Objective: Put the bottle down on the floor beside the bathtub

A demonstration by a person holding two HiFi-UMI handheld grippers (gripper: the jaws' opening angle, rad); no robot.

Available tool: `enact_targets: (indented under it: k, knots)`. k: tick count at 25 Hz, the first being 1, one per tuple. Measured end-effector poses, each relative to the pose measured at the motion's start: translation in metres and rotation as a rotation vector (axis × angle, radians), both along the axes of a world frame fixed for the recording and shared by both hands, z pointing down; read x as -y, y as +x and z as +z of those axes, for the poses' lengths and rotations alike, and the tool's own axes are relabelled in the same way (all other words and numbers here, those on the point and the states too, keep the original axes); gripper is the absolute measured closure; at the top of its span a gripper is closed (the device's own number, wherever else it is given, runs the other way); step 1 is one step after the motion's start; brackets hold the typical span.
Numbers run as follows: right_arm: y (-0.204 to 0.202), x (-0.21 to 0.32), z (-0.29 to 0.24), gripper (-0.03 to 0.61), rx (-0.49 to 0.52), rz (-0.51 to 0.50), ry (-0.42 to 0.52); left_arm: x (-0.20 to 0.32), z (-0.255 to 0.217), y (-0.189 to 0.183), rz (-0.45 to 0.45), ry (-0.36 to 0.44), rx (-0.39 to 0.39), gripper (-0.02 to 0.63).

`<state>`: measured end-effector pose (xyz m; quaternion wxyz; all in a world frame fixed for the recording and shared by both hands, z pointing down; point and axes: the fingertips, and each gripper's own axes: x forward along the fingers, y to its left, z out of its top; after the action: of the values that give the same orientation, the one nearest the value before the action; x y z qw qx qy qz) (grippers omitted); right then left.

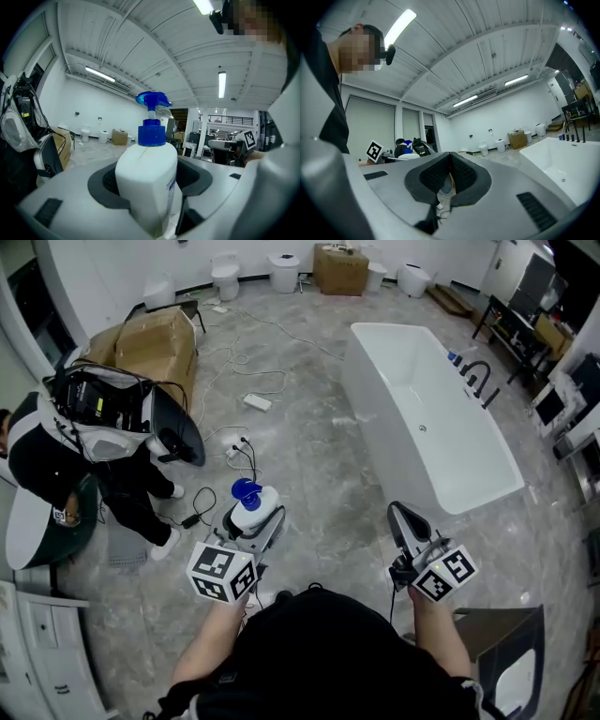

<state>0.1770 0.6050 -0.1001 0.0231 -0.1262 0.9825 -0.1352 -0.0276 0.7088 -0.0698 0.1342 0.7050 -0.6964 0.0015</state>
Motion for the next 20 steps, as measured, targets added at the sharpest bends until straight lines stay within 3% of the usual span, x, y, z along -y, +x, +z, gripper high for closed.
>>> enact_targets:
  k: [11,20]
  knots:
    - [-0.045,-0.021,0.002,0.551,-0.047,0.050,0.011,-0.018,0.014,-0.060,0.037,-0.010,-0.016,0.328]
    - [-0.050,0.008,0.032,0.551,-0.104,0.085,-0.082,0.014,0.035,-0.061,0.084,-0.047,-0.052,0.328]
